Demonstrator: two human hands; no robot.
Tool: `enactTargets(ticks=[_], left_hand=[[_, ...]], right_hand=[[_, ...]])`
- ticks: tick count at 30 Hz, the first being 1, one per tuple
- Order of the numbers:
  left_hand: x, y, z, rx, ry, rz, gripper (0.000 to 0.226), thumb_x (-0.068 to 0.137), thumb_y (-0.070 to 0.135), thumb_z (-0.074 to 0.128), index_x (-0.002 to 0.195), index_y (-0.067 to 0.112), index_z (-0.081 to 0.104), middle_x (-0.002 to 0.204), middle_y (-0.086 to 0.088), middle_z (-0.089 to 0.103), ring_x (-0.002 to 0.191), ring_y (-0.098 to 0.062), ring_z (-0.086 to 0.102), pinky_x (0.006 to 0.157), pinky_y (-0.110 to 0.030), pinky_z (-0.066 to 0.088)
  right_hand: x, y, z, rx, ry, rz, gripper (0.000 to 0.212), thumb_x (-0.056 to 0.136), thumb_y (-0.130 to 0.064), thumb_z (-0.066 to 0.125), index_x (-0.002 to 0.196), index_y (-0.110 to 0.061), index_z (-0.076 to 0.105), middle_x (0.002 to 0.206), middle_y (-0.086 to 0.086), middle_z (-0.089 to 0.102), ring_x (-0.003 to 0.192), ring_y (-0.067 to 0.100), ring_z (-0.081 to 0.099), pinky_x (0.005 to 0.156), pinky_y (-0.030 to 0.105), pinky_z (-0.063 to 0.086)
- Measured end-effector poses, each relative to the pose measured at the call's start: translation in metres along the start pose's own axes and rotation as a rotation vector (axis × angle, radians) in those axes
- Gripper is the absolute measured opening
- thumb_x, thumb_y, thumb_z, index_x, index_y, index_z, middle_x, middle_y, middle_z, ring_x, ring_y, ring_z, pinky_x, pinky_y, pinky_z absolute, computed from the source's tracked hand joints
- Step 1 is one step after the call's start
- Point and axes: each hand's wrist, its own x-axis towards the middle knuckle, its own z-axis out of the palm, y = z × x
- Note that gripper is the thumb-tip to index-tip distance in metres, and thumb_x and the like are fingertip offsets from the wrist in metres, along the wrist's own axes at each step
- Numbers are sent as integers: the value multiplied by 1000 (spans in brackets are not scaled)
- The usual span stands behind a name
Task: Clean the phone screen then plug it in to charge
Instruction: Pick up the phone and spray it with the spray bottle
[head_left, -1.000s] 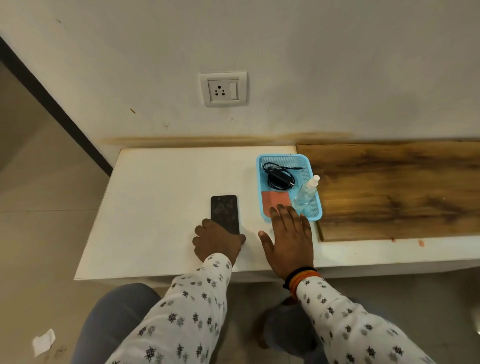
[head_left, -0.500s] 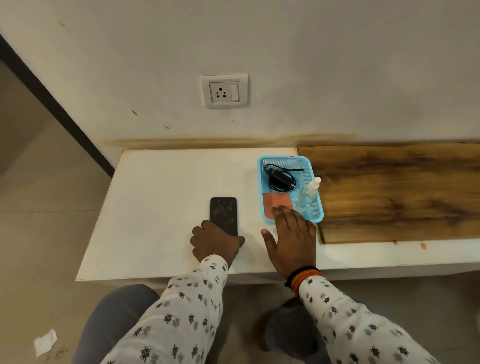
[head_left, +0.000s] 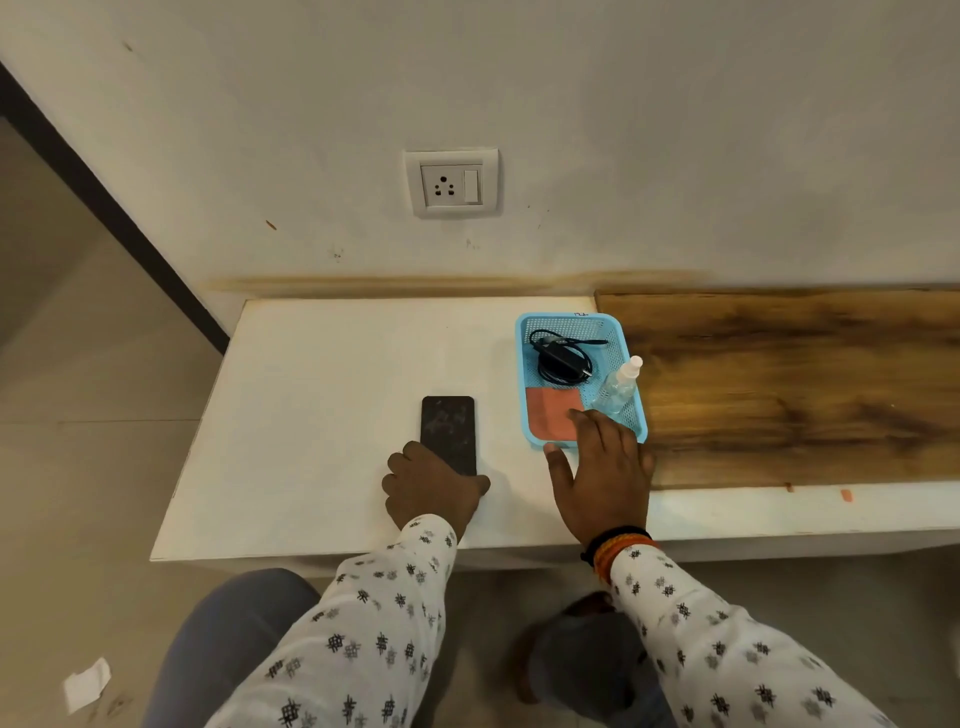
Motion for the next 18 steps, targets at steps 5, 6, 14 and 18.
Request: enactTargets(ticks=[5, 6, 14, 18], left_hand=[[1, -1, 1, -30, 15, -13, 85, 66, 53, 82, 124, 6, 42, 123, -13, 52, 113, -30, 53, 93, -38, 48], [1, -3, 1, -50, 18, -4, 85, 67, 51, 82, 125, 6, 41, 123, -13, 52, 111, -30, 54, 93, -38, 48], [7, -8, -9, -351, 12, 116, 82, 63, 44, 85, 127, 14, 43, 117, -6, 56, 92, -20, 56, 76, -31, 50], [-10, 1, -24, -552, 4, 268, 74, 55, 47, 81, 116, 28, 44, 96, 9, 58, 68, -8, 59, 54, -12, 43]], right_hand=[[-1, -7, -2, 25, -11, -9, 47, 87, -47, 57, 124, -18, 57, 123, 7, 64, 113, 30, 59, 92, 51, 46], [-1, -9, -2, 42, -21, -11, 48, 87, -47, 56, 124, -17, 58, 123, 7, 64, 113, 30, 58, 91, 50, 46], [-7, -46, -16, 518, -132, -39, 36, 93, -29, 59, 129, -25, 54, 118, -5, 64, 99, 8, 62, 87, 23, 53], [3, -73, -24, 964, -318, 339, 37, 98, -22, 52, 135, -27, 50, 123, -6, 60, 101, 10, 61, 89, 35, 57]])
